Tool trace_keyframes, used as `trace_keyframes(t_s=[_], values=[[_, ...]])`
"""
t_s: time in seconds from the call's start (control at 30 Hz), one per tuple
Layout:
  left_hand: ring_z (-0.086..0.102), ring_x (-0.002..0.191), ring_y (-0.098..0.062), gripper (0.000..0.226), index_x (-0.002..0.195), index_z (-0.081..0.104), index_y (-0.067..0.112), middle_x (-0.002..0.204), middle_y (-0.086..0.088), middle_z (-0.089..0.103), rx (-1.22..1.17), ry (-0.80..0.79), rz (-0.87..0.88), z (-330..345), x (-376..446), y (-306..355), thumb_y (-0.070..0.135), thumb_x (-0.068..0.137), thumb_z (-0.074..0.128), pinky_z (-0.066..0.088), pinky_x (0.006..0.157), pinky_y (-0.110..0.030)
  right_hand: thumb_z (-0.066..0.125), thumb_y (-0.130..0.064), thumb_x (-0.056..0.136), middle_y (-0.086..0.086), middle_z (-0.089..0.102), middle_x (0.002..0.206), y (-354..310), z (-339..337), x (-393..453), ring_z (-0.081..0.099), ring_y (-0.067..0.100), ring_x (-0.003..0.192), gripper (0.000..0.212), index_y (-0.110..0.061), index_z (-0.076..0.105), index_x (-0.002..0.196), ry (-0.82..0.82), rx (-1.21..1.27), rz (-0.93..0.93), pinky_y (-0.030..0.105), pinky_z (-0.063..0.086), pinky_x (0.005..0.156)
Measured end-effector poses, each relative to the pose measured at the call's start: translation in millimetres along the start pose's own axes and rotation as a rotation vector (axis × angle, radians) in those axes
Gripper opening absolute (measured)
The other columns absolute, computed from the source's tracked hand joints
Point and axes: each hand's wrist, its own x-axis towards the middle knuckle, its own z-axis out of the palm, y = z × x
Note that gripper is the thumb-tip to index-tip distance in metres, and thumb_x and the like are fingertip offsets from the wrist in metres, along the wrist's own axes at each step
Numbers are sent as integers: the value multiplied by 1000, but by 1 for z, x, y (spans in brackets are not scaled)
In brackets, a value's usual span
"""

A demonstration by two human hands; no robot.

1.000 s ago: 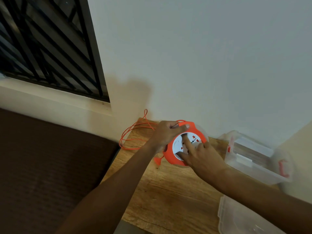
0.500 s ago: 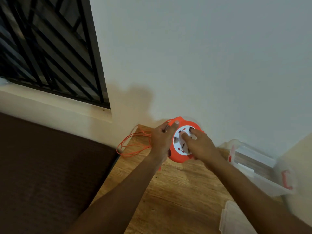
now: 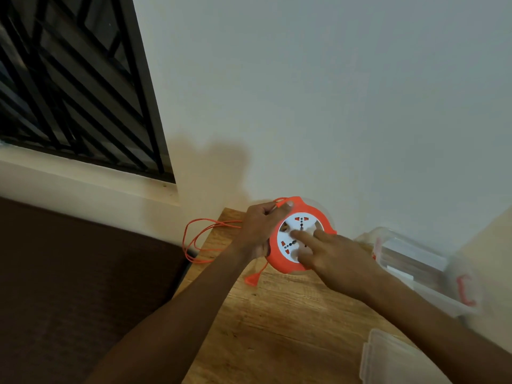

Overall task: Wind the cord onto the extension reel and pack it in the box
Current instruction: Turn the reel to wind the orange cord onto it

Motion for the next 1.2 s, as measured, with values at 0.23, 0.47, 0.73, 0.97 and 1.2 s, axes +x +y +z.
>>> trace_keyframes(t_s=[0.23, 0.47, 0.73, 0.97, 1.2], values=[[78, 89, -44, 41, 112, 71, -11, 107, -31, 76, 193, -169, 39, 12, -2, 4, 28, 98, 74, 66, 70, -42, 81, -25, 77, 16, 34, 152, 1, -1, -5, 55, 42, 113, 43, -25, 67, 119, -225, -155, -37, 54, 56, 80], [79, 74, -27, 28, 83, 78, 9, 85, -17, 79, 285, -229, 115, 13, 2, 4, 34, 96, 77, 64, 63, -33, 57, -21, 96, 35, 22, 149, -17, -4, -5, 62, 42, 90, 61, -30, 24, 146, -235, -166, 87, 50, 50, 83], [76, 71, -26, 27, 90, 79, 3, 84, -14, 79, -24, -91, -9, 20, 13, 6, 30, 96, 77, 62, 65, -37, 71, -36, 80, 10, 68, 86, 4, -35, 8, 63, 26, 57, 65, -38, 44, 138, -81, -123, 339, 31, 46, 52], [48, 76, -34, 50, 81, 56, -18, 85, -19, 53, -188, 60, 69, 38, 10, -1, 24, 95, 79, 46, 67, -44, 59, -60, 81, -1, 67, 124, -4, -14, 19, 64, 27, 106, 68, -39, 40, 142, 123, 550, 864, 34, 50, 73], [39, 69, -32, 56, 69, 42, -12, 72, -17, 40, -77, 9, 106, 30, 7, -11, 23, 96, 77, 37, 67, -45, 60, -45, 88, 4, 70, 115, -24, -11, 11, 66, 15, 96, 74, -27, 26, 152, 95, 977, 974, 22, 47, 68]])
